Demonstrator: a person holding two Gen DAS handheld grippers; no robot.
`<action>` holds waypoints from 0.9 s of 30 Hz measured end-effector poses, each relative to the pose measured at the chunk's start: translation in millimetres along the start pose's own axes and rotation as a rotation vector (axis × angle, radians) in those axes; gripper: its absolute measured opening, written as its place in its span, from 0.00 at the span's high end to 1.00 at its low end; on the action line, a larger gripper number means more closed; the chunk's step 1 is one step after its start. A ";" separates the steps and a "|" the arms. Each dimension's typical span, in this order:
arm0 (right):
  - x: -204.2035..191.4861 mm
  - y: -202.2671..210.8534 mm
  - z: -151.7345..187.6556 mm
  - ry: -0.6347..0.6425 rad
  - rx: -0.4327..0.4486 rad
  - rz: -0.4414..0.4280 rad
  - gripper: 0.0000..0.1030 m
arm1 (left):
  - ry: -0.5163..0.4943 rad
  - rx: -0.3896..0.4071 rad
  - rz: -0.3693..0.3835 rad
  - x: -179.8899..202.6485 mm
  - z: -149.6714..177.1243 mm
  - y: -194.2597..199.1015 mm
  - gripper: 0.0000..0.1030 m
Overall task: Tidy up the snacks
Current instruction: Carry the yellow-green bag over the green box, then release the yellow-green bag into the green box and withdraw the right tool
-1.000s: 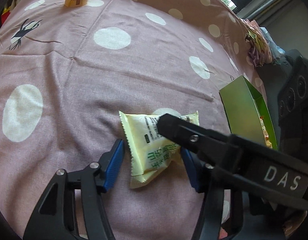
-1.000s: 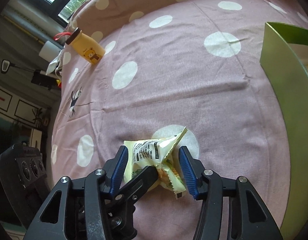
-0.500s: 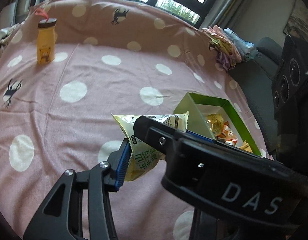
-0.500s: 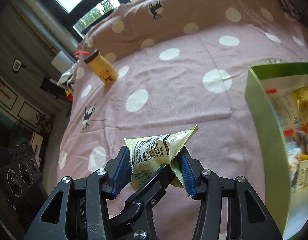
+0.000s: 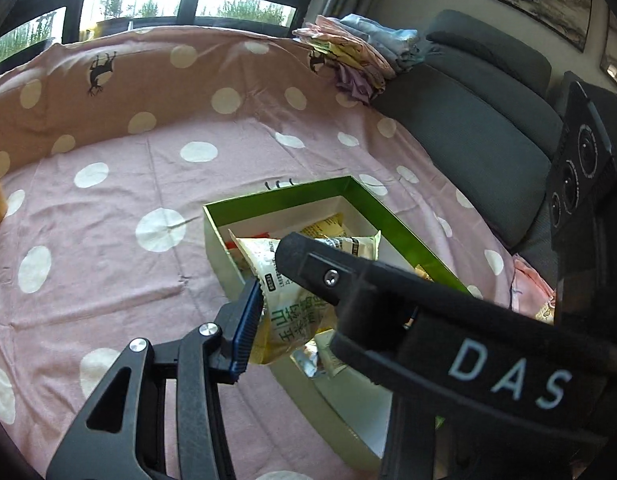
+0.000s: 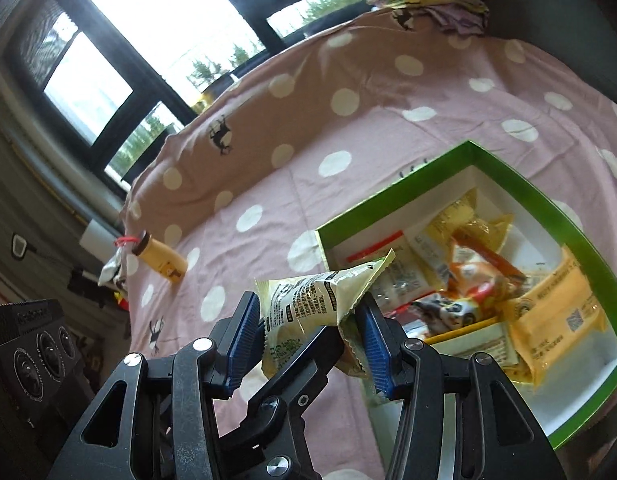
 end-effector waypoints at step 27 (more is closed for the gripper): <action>80.2 -14.6 -0.5 -0.178 -0.066 0.164 0.48 | -0.001 -0.111 0.010 15.6 11.7 -41.7 0.40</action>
Point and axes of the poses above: each gripper's, at about its wrist camera, not at the fingertips, and y roughly against the way its jaws point, x to its right, z to its underside, the point moved 8 cm from there along -y, roughly the way its jaws point
